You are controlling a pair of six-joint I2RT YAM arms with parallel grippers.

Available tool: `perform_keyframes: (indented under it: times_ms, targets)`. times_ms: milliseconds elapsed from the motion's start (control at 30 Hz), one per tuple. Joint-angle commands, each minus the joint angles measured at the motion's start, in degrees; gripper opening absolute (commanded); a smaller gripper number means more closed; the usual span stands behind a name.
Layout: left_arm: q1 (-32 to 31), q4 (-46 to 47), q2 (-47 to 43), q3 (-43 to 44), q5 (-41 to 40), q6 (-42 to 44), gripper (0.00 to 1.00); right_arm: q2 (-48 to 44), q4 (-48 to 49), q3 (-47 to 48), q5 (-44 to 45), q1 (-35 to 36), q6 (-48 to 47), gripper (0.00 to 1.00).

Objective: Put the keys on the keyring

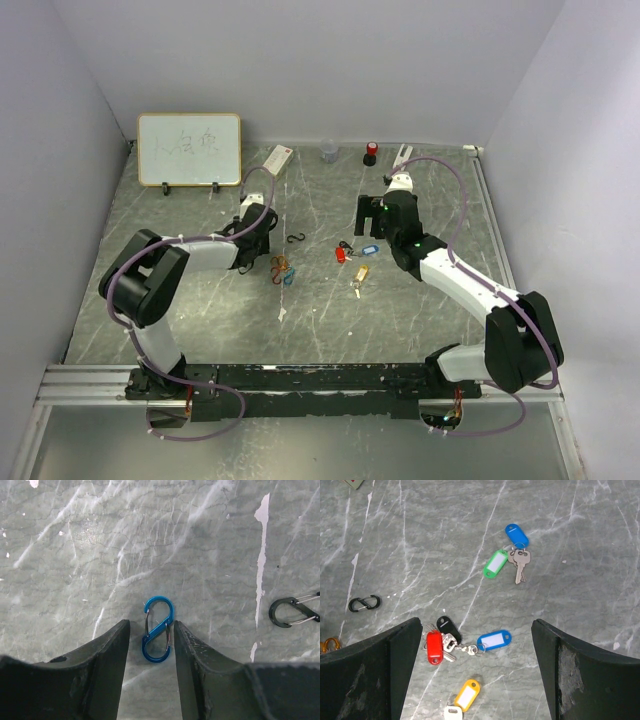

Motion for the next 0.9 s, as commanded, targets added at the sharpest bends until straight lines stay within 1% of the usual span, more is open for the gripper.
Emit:
perform_keyframes:
  times_ms: [0,100,167,267,300,433,667,867]
  targets:
    - [-0.45,-1.40,0.98,1.54,-1.14,0.41,0.50,-1.49,-0.17,-0.63,0.90,0.02,-0.28,0.93]
    - [-0.46,-1.53,1.20,1.51,-1.07,0.40,0.49,-1.43,-0.25,-0.62,0.99,0.02,-0.28,0.93]
    - [-0.49,-1.55,1.32,1.62,-0.99,0.57,0.39,-1.41,-0.35,-0.53,1.08,0.01,-0.27,0.93]
    - [-0.47,-1.67,1.49,1.67,-0.90,0.57,0.21,-1.39,-0.26,-0.68,1.12,0.01,-0.35,0.93]
    - [-0.49,-1.71,1.37,1.66,-0.90,0.57,0.17,-1.45,-0.26,-0.68,1.08,0.01,-0.25,0.93]
    - [-0.48,-1.84,1.18,1.71,-0.89,0.57,0.07,-1.41,-0.26,-0.69,1.08,0.01,-0.25,0.93]
    - [-0.49,-2.38,0.28,1.85,-1.07,0.65,0.07,-0.64,-0.14,-0.83,0.74,0.00,-0.31,0.92]
    - [-0.66,-3.46,-4.44,2.02,-0.30,1.47,0.07,1.92,-1.11,0.38,-0.81,0.03,-0.47,0.91]
